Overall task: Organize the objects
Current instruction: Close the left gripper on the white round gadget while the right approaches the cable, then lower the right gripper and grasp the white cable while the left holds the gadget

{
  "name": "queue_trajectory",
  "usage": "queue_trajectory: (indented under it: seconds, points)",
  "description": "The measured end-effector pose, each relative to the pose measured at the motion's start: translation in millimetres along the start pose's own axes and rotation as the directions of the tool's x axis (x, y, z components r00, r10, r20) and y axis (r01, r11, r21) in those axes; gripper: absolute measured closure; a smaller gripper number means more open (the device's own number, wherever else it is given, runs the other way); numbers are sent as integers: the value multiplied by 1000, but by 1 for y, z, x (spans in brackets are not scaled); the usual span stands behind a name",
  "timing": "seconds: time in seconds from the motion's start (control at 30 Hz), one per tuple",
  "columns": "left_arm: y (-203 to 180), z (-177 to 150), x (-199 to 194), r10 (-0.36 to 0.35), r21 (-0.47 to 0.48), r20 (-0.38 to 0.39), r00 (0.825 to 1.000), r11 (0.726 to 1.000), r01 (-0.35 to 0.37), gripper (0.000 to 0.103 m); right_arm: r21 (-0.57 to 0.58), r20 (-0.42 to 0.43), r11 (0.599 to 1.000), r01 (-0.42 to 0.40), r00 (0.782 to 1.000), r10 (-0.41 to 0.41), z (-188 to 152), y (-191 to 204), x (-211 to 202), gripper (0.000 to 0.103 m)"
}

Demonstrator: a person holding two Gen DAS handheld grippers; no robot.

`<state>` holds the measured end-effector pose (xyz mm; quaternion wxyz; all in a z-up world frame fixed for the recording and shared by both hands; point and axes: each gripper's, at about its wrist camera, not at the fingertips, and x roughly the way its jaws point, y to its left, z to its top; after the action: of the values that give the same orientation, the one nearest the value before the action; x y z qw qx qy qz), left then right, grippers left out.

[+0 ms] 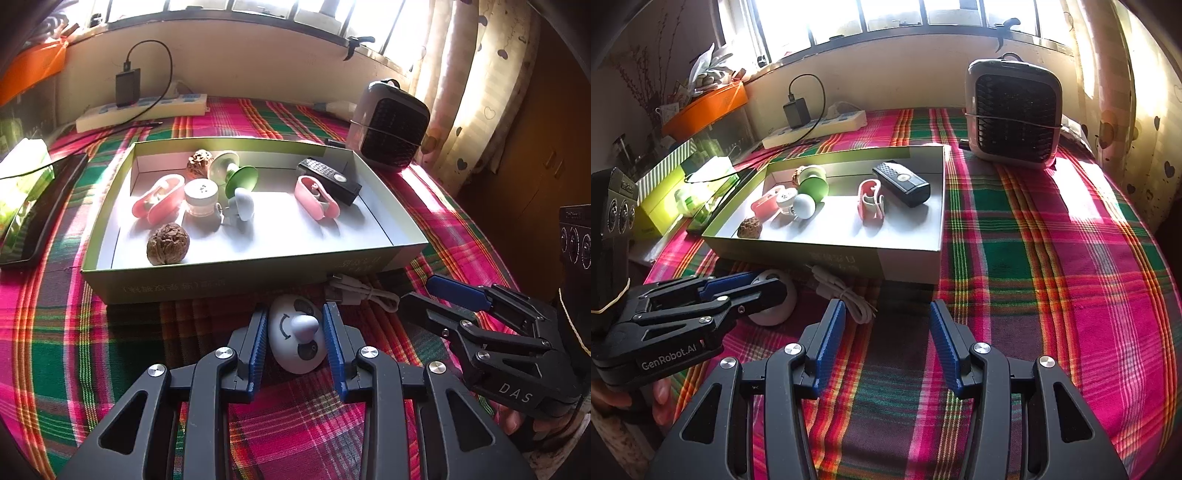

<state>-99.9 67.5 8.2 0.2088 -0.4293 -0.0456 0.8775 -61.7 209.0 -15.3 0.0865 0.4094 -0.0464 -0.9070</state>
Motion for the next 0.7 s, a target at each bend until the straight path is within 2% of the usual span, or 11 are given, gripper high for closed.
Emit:
queue_trajectory:
  seconds: [0.43,0.7]
  points:
    - [27,-4,-11,17,-46,14,1000,999,-16,75,-130,-60,991,0,998,-8,7,19,22,54]
    - [37,-5,-14,32,-65,23,999,997,-30,75,-194,-76,980,-39,997,25,0,36,21,54]
